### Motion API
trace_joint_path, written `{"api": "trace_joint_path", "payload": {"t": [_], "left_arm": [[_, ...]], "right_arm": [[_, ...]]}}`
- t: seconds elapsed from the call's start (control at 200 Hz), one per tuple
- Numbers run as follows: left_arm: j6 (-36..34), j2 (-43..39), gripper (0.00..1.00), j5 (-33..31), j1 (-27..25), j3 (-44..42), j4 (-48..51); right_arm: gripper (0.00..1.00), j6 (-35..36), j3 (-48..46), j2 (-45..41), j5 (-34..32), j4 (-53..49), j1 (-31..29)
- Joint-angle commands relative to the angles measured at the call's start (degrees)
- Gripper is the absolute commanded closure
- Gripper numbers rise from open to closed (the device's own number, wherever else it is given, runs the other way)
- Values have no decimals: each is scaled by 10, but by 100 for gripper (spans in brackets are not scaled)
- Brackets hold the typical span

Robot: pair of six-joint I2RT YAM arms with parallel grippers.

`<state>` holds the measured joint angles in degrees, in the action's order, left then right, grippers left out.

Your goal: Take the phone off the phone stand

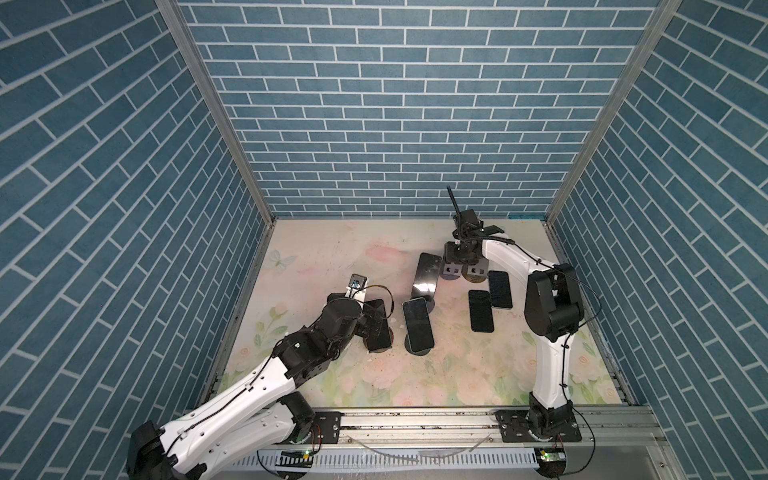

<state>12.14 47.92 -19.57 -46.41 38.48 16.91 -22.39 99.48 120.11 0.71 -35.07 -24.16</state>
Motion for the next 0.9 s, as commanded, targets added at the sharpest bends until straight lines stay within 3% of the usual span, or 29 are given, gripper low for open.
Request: {"api": "trace_joint_path", "payload": {"t": [0.0,0.465,0.72,0.895], "left_arm": [[-1,-9,0,-10,-3,-9,19],[2,-23,0,-11,-2,-14,30],[1,-30,0,-13,-3,-14,34],[-1,-28,0,-14,-2,-11,35]], "right_arm": [[52,21,40,24,9,-23,0],[36,21,110,96,3,-59,3],[19,24,123,89,-7,-73,3],[16,24,120,65,-10,-75,3]]}}
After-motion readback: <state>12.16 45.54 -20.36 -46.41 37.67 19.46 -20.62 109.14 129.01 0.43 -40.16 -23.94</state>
